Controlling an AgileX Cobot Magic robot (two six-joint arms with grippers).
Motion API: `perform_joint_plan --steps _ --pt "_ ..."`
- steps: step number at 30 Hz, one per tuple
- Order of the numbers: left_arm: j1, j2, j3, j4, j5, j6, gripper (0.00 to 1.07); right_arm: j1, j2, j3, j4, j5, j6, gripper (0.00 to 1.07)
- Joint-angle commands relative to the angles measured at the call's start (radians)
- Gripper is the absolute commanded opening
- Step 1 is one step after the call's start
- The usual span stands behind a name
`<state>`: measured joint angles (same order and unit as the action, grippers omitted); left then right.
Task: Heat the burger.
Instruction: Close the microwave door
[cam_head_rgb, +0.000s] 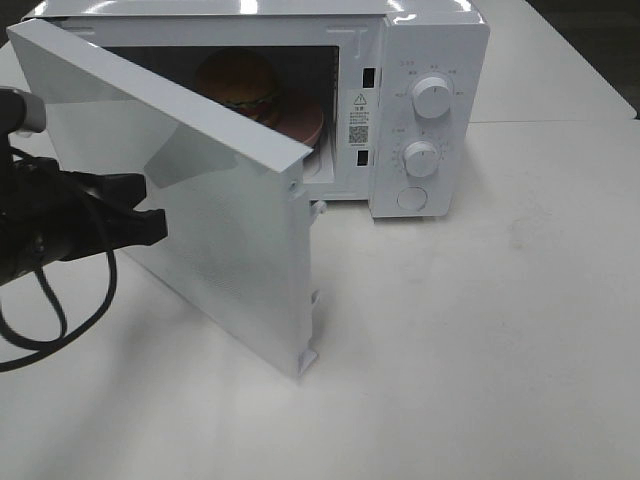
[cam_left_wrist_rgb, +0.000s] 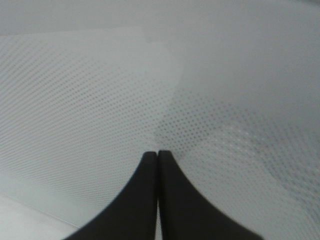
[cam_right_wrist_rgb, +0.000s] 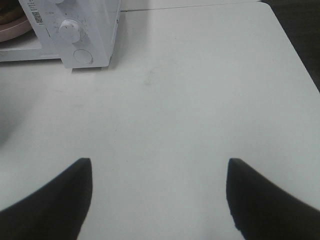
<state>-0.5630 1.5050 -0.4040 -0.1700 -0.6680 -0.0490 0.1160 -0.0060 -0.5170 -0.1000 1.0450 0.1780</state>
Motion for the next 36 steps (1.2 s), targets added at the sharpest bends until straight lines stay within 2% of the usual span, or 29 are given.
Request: perform_joint_plan --steps 1,10,17,20,25,28,29,34,35,36 --pt "-0.051 0.048 -0.068 -0.044 -0.015 0.008 0.00 -0.006 -0.026 0.001 -0.002 -0.006 0.004 0.72" --pt "-0.116 0.139 -0.187 -0.119 0.000 0.015 0.00 -0.006 -0.026 0.001 -0.002 -0.006 0.004 0.72" --pt "-0.145 0.238 -0.362 -0.202 0.121 0.089 0.00 -0.006 -0.026 0.001 -0.002 -0.006 0.004 0.72" --pt "-0.150 0.260 -0.401 -0.224 0.137 0.102 0.00 -0.006 -0.026 0.001 -0.002 -0.006 0.004 0.72" --pt "-0.155 0.333 -0.522 -0.293 0.178 0.146 0.00 -0.006 -0.026 0.001 -0.002 -0.006 0.004 0.72" --pt "-0.155 0.354 -0.559 -0.317 0.201 0.146 0.00 -0.006 -0.026 0.001 -0.002 -0.006 0.004 0.72" --pt "-0.155 0.378 -0.604 -0.334 0.232 0.169 0.00 -0.006 -0.026 0.001 -0.002 -0.006 0.004 0.72" --pt "-0.155 0.425 -0.685 -0.361 0.289 0.216 0.00 -0.006 -0.026 0.001 -0.002 -0.006 0.004 0.72" --pt "-0.155 0.444 -0.721 -0.402 0.299 0.241 0.00 -0.006 -0.026 0.001 -0.002 -0.006 0.004 0.72" --pt "-0.155 0.444 -0.721 -0.402 0.299 0.241 0.00 -0.006 -0.026 0.001 -0.002 -0.006 0.004 0.72"
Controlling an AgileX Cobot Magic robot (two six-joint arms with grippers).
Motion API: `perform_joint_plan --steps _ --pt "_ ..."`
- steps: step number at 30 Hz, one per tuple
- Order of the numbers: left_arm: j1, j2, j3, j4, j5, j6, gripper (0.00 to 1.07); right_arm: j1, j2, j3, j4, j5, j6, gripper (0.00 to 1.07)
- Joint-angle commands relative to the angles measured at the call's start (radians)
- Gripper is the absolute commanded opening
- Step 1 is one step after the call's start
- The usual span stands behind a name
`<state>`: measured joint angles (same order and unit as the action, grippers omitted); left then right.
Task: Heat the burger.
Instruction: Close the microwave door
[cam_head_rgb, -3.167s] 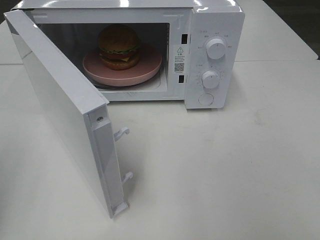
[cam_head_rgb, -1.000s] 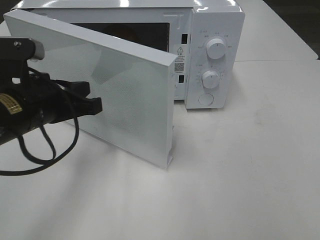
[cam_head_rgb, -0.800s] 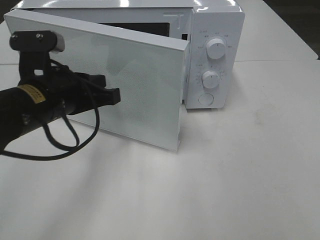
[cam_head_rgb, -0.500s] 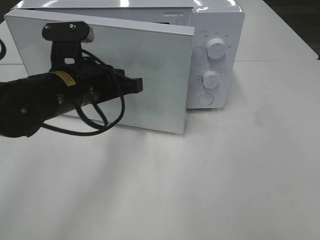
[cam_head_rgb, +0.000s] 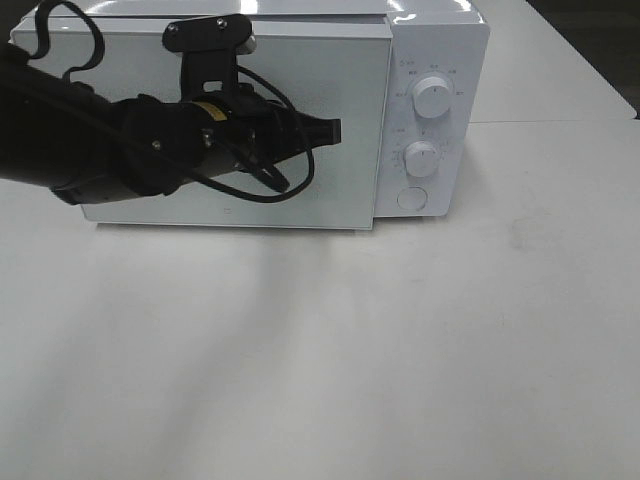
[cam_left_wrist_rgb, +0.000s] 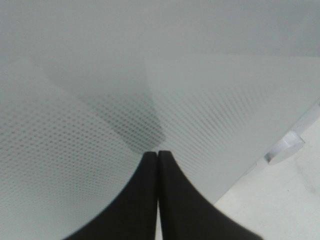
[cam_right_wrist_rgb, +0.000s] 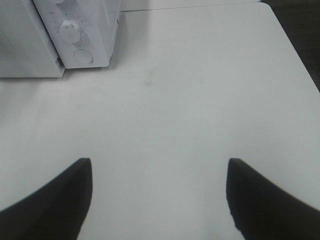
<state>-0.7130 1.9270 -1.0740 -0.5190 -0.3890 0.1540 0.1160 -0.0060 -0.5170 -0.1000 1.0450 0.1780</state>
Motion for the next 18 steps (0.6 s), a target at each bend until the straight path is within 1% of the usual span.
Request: perform_joint_plan --steps 1,2,3,4,5,6,7,8,9,10,11,12,13,14,17,18 --pt "-0.005 0.038 -0.080 -0.094 0.029 0.075 0.00 -0.006 -0.026 0.001 -0.002 -0.006 0.004 0.72" --pt "-0.005 0.048 -0.095 -0.118 0.036 0.098 0.00 -0.006 -0.026 0.001 -0.002 -0.006 0.004 0.72" --pt "-0.005 0.048 -0.095 -0.118 0.036 0.098 0.00 -0.006 -0.026 0.001 -0.002 -0.006 0.004 0.72" --pt "-0.005 0.064 -0.122 -0.156 0.049 0.141 0.00 -0.006 -0.026 0.001 -0.002 -0.006 0.004 0.72" --pt "-0.005 0.072 -0.135 -0.179 0.049 0.167 0.00 -0.006 -0.026 0.001 -0.002 -0.006 0.004 0.72" --pt "-0.005 0.072 -0.135 -0.179 0.049 0.167 0.00 -0.006 -0.026 0.001 -0.002 -0.006 0.004 0.72" --pt "-0.005 0.085 -0.161 -0.223 0.047 0.216 0.00 -0.006 -0.026 0.001 -0.001 -0.006 0.004 0.72" --pt "-0.005 0.093 -0.174 -0.245 0.047 0.238 0.00 -0.006 -0.026 0.001 -0.001 -0.006 0.004 0.72" --pt "-0.005 0.093 -0.174 -0.245 0.047 0.238 0.00 -0.006 -0.026 0.001 -0.001 -0.006 0.004 0.72" --pt "-0.005 0.108 -0.196 -0.288 0.040 0.278 0.00 -0.006 -0.026 0.001 -0.001 -0.006 0.004 0.72" --pt "-0.005 0.115 -0.206 -0.307 0.040 0.296 0.00 -0.006 -0.026 0.001 -0.001 -0.006 0.004 0.72" --pt "-0.005 0.115 -0.206 -0.307 0.040 0.296 0.00 -0.006 -0.026 0.001 -0.001 -0.006 0.004 0.72" --pt "-0.005 0.131 -0.229 -0.351 0.035 0.336 0.00 -0.006 -0.026 0.001 -0.001 -0.006 0.004 0.72" --pt "-0.005 0.140 -0.248 -0.384 0.022 0.357 0.00 -0.006 -0.026 0.001 -0.001 -0.006 0.004 0.72" --pt "-0.005 0.140 -0.252 -0.395 0.018 0.364 0.00 -0.006 -0.026 0.001 -0.001 -0.006 0.004 0.72" --pt "-0.005 0.140 -0.261 -0.403 0.000 0.380 0.00 -0.006 -0.026 0.001 -0.001 -0.006 0.004 0.72"
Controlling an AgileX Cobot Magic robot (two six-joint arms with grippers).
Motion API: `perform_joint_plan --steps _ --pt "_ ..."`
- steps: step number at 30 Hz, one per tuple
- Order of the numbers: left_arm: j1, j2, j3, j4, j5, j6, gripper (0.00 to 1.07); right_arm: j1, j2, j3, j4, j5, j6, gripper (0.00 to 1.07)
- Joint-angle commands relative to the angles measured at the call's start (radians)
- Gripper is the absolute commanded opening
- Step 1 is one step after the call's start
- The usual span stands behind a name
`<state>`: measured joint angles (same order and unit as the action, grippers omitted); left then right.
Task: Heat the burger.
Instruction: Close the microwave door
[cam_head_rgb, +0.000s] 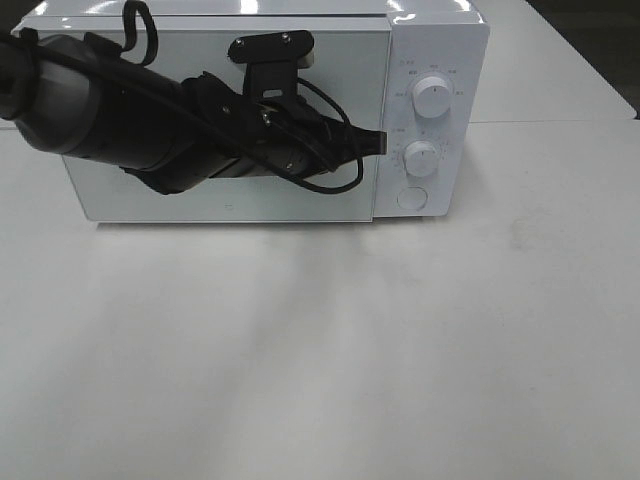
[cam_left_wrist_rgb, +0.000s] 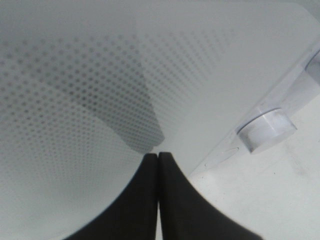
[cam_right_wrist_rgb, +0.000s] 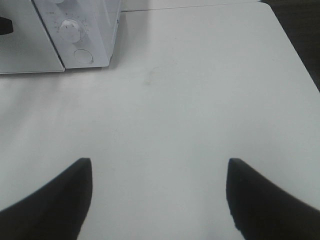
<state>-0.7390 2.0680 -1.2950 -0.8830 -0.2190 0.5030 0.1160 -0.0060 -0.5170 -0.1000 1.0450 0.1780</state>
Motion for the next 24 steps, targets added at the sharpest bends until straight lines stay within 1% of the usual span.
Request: perform_joint_plan --steps 1,3,7,9,13,14,15,17,18,19,20,21,22,23,24 --pt "0.021 -0.001 -0.041 -0.039 -0.186 0.039 0.00 -0.006 -0.026 0.001 -0.001 -0.006 0.004 0.72" --pt "0.024 -0.002 -0.041 -0.039 -0.205 0.050 0.00 -0.006 -0.026 0.001 -0.001 -0.006 0.004 0.72" --pt "0.024 -0.001 -0.041 -0.039 -0.208 0.050 0.00 -0.006 -0.026 0.001 -0.001 -0.006 0.004 0.72" --pt "0.024 -0.001 -0.041 -0.038 -0.280 0.050 0.00 -0.006 -0.026 0.001 -0.001 -0.006 0.004 0.72" --pt "0.024 -0.002 -0.041 -0.039 -0.293 0.053 0.00 -0.006 -0.026 0.001 -0.001 -0.006 0.004 0.72" --pt "0.024 -0.002 -0.041 -0.039 -0.288 0.065 0.00 -0.006 -0.026 0.001 -0.001 -0.006 0.004 0.72" --pt "0.024 -0.002 -0.041 -0.039 -0.288 0.065 0.00 -0.006 -0.026 0.001 -0.001 -0.006 0.004 0.72" --pt "0.005 -0.021 -0.038 -0.039 -0.270 0.140 0.00 -0.006 -0.026 0.001 -0.001 -0.006 0.004 0.72" --pt "0.005 -0.021 -0.038 -0.039 -0.270 0.140 0.00 -0.006 -0.026 0.001 -0.001 -0.006 0.004 0.72" --pt "-0.004 -0.030 -0.035 -0.041 -0.256 0.166 0.00 -0.006 -0.026 0.001 -0.001 -0.006 0.004 0.72" --pt "-0.020 -0.056 -0.020 -0.044 -0.225 0.210 0.00 -0.006 -0.026 0.001 -0.001 -0.006 0.004 0.72" --pt "-0.020 -0.056 -0.020 -0.044 -0.225 0.210 0.00 -0.006 -0.026 0.001 -0.001 -0.006 0.004 0.72" --pt "-0.030 -0.072 -0.006 -0.046 -0.205 0.230 0.00 -0.006 -0.026 0.001 -0.001 -0.006 0.004 0.72" --pt "-0.030 -0.072 -0.006 -0.046 -0.205 0.230 0.00 -0.006 -0.026 0.001 -0.001 -0.006 0.004 0.72" --pt "-0.044 -0.101 0.027 -0.054 -0.172 0.262 0.00 -0.006 -0.026 0.001 -0.001 -0.006 0.004 0.72"
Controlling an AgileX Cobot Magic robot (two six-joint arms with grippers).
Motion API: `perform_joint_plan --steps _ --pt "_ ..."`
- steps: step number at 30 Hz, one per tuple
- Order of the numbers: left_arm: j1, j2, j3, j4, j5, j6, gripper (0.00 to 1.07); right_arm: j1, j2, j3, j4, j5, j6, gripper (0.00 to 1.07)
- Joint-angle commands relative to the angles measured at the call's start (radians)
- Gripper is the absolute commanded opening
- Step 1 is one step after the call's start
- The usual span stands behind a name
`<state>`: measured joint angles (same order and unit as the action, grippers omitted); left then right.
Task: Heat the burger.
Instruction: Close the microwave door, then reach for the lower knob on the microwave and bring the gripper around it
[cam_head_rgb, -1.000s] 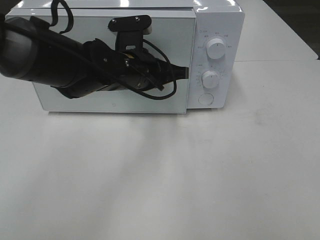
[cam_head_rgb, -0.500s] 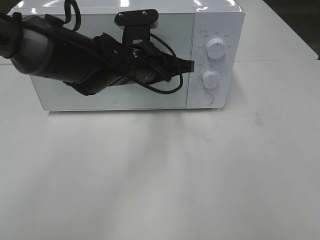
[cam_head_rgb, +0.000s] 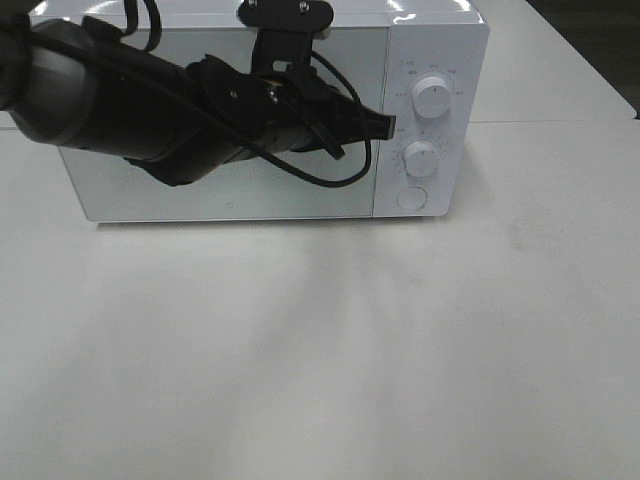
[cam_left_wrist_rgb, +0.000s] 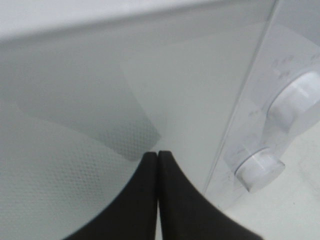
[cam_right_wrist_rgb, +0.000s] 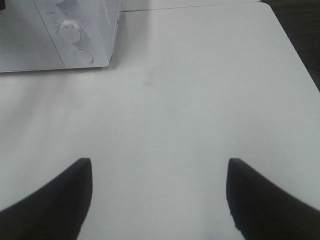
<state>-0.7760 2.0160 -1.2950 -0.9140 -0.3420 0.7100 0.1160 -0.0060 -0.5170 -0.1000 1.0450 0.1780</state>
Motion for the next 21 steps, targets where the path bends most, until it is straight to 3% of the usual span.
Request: perform_joint_plan --steps 1,5,7,14,18,20,21 --pt "-0.019 -0.083 0.073 -0.046 -0.021 0.063 0.00 -0.006 -0.026 0.001 -0.001 -0.006 0.004 0.72" --pt "-0.024 -0.141 0.149 -0.082 0.047 0.063 0.00 -0.006 -0.026 0.001 -0.001 -0.006 0.004 0.72" --pt "-0.024 -0.198 0.238 -0.083 0.104 0.063 0.00 -0.006 -0.026 0.001 -0.001 -0.006 0.004 0.72" --pt "-0.020 -0.335 0.413 -0.082 0.222 0.079 0.00 -0.006 -0.026 0.001 -0.001 -0.006 0.004 0.72" --pt "-0.005 -0.371 0.457 -0.082 0.308 0.079 0.00 -0.006 -0.026 0.001 -0.001 -0.006 0.004 0.72" --pt "0.057 -0.392 0.476 -0.078 0.471 0.070 0.00 -0.006 -0.026 0.001 -0.001 -0.006 0.004 0.72" --pt "0.057 -0.392 0.476 -0.078 0.471 0.070 0.00 -0.006 -0.026 0.001 -0.001 -0.006 0.004 0.72"
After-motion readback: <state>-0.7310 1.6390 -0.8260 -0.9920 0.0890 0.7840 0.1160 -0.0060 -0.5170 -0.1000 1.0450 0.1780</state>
